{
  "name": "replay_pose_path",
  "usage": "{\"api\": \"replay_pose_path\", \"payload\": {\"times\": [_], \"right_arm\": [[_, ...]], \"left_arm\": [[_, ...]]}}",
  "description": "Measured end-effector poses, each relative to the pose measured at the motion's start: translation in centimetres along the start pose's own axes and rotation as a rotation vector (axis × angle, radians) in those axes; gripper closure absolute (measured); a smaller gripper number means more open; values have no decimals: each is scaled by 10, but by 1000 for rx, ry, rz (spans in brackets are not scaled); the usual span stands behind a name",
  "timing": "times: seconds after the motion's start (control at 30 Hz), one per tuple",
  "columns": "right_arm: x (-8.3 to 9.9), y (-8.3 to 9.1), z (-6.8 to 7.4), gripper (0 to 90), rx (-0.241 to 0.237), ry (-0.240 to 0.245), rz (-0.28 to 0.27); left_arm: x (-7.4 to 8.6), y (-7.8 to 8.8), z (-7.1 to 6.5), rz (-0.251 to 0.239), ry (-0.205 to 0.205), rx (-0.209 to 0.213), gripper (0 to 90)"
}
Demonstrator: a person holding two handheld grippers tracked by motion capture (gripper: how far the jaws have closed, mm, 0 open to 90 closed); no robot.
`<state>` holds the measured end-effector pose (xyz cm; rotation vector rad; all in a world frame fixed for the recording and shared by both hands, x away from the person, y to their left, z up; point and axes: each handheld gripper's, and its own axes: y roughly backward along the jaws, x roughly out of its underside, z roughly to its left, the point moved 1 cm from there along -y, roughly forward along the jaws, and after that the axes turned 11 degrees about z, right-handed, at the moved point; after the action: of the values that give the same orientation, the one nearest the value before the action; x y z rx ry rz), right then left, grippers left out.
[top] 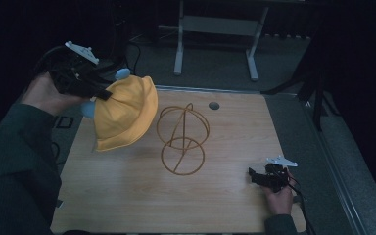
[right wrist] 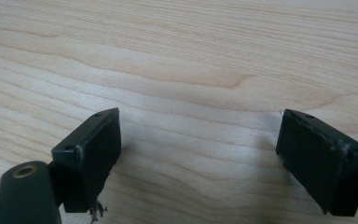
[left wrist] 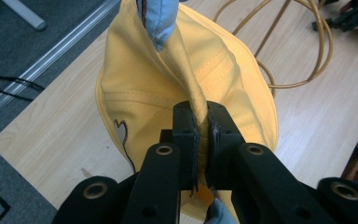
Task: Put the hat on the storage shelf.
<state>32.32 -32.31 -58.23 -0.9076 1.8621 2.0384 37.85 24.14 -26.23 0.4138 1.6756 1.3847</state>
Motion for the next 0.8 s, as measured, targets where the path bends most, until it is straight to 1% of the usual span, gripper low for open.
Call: {"api": "replay_pose_path", "payload": {"times": [0.03,0.1,0.3,0.47,0.6,0.63,0.67,0.7,0.8], "right_arm": [[0,0,0,139,0,0,0],[0,0,0,139,0,0,0],[0,0,0,139,0,0,0],[0,0,0,139,0,1,0],[0,0,0,139,1,2,-1],[0,0,0,139,1,4,-1],[0,0,0,139,1,4,-1],[0,0,0,139,2,5,-1],[0,0,0,139,2,5,-1]], "left_arm": [[-1,1,-1,-6,-9,5,836],[-1,2,-1,-11,-9,10,836],[-4,5,-4,-24,-30,21,835],[-8,8,-7,-40,-50,40,835],[-12,9,-9,-41,-61,48,835],[-14,9,-10,-41,-73,54,835],[-14,9,-10,-41,-73,54,835],[-16,9,-11,-42,-81,61,835],[-20,9,-12,-52,-90,75,835]]}}
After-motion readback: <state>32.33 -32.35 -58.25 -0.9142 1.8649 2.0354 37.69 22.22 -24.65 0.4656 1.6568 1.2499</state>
